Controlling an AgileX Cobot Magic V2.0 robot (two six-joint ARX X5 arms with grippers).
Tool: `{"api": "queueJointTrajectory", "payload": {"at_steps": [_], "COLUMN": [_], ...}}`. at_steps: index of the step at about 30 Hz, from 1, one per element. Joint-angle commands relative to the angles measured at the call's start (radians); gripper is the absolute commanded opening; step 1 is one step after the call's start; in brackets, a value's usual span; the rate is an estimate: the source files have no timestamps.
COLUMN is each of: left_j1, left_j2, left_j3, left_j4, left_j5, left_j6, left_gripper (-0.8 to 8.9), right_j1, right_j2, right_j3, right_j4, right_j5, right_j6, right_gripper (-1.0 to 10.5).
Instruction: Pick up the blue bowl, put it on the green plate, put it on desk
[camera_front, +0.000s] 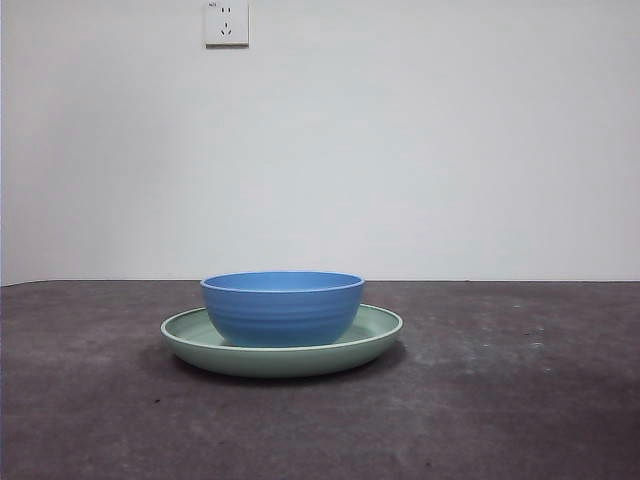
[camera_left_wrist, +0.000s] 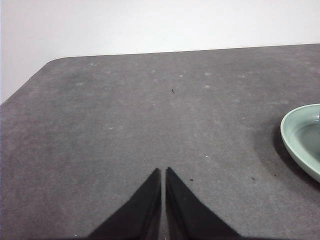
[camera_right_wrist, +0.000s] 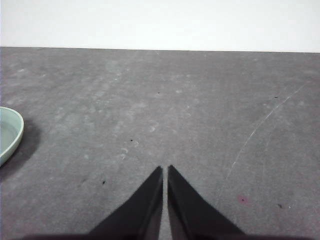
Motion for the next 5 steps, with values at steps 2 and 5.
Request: {"api": "queueJointTrajectory", "payload": {"at_steps": [2,5], "left_j1": [0.001,0.001], "left_j2": [-0.002,-0.002], "left_j3": [-0.021,-0.021], "left_j4": [-0.006,-0.006], "left_j5": [0.001,0.001], "left_j6": [-0.007,-0.007], "left_gripper": [0.15,0.15], "right_j1": [-0.001,-0.001], "right_j2": [-0.003,-0.003], "right_j3": [-0.005,-0.005], "right_j4": [0.006,0.006], "right_j5": [0.003,0.003], "right_j6": [0.011,0.011], "right_gripper": [0.1,0.1]}}
